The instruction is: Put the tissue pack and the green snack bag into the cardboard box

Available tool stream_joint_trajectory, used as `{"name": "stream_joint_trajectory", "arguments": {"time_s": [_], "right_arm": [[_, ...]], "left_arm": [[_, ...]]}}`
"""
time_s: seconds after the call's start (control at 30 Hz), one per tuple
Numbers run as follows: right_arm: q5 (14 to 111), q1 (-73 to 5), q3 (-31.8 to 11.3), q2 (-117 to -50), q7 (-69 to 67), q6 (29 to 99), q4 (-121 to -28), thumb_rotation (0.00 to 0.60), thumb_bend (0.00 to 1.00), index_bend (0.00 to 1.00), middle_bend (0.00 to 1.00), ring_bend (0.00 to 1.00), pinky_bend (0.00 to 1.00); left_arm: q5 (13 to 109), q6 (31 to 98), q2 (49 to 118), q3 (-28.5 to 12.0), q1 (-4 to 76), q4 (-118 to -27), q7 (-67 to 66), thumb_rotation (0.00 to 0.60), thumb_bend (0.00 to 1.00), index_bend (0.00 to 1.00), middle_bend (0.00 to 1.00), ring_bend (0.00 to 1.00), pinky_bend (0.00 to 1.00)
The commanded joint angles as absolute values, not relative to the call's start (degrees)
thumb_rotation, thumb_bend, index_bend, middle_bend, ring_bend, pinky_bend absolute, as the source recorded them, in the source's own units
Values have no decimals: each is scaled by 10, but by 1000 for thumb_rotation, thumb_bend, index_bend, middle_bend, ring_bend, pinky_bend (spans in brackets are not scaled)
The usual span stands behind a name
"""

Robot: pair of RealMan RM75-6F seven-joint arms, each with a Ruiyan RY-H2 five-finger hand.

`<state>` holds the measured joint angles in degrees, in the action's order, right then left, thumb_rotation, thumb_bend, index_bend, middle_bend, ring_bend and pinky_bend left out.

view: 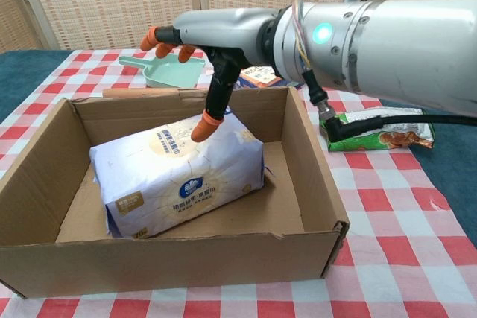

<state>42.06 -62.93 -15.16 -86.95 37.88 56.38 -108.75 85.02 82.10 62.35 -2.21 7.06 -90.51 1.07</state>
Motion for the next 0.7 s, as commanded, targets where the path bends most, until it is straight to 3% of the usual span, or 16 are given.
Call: {"name": "stream_joint_trajectory", "arguments": {"time_s": [0.03,0.43,0.7], "right_arm": [[431,-624,-147,-856,375,574,-1097,600,0,0,27,0,0],[460,-549,-113,-673,384,653,-1197,600,0,25,27,0,13],[481,-496,-76,-557,344,628,-1208,600,0,60,27,0,69]], "left_arm": [[850,821,624,-22,71,-905,10,600,165,43,7,0,183],[849,815,629,-20,73,-906,-6,600,166,43,8,0,182],[845,811,633,-20,75,-908,-20,600,166,43,8,0,182]]}}
